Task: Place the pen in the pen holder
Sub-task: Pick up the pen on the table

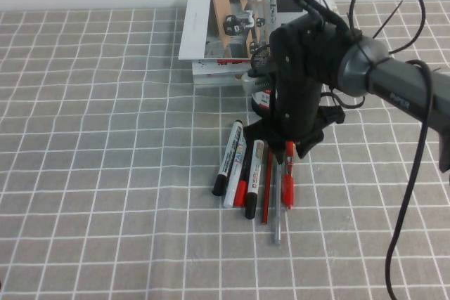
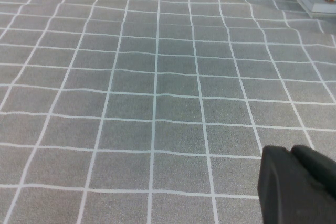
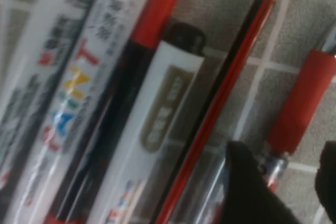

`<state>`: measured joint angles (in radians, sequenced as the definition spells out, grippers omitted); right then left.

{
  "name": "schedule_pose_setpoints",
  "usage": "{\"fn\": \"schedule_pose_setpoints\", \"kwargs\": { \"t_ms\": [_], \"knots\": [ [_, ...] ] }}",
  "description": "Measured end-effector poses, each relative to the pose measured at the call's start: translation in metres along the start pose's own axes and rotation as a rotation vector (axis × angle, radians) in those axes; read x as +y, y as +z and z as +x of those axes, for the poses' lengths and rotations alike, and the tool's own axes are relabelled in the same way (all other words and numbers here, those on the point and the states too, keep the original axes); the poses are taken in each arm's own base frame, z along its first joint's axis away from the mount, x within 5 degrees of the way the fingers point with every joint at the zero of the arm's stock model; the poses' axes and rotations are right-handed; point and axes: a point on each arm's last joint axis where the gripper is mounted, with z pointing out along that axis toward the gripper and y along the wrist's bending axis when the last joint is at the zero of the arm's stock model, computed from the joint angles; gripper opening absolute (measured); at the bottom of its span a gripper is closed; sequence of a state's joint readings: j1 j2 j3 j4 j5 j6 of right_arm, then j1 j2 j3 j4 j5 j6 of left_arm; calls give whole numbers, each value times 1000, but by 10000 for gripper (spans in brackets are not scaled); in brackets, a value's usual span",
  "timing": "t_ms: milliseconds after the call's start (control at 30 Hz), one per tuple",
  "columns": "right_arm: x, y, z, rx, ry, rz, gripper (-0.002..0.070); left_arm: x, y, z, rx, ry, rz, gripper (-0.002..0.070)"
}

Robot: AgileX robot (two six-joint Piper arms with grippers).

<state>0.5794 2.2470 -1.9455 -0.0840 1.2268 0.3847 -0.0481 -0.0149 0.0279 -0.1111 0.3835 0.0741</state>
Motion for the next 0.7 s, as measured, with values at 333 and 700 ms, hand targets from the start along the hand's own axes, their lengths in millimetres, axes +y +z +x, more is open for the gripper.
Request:
{"fn": "schedule_pose_setpoints", "kwargs": {
  "t_ms": [333,700],
  "knots": [
    [-17,19,-7,36,83,1,206,0,0,0,0,0,0,-3],
    [-25,-5,-6,-1,-22,-33,58,0,0,0,0,0,0,-3]
  ]
}}
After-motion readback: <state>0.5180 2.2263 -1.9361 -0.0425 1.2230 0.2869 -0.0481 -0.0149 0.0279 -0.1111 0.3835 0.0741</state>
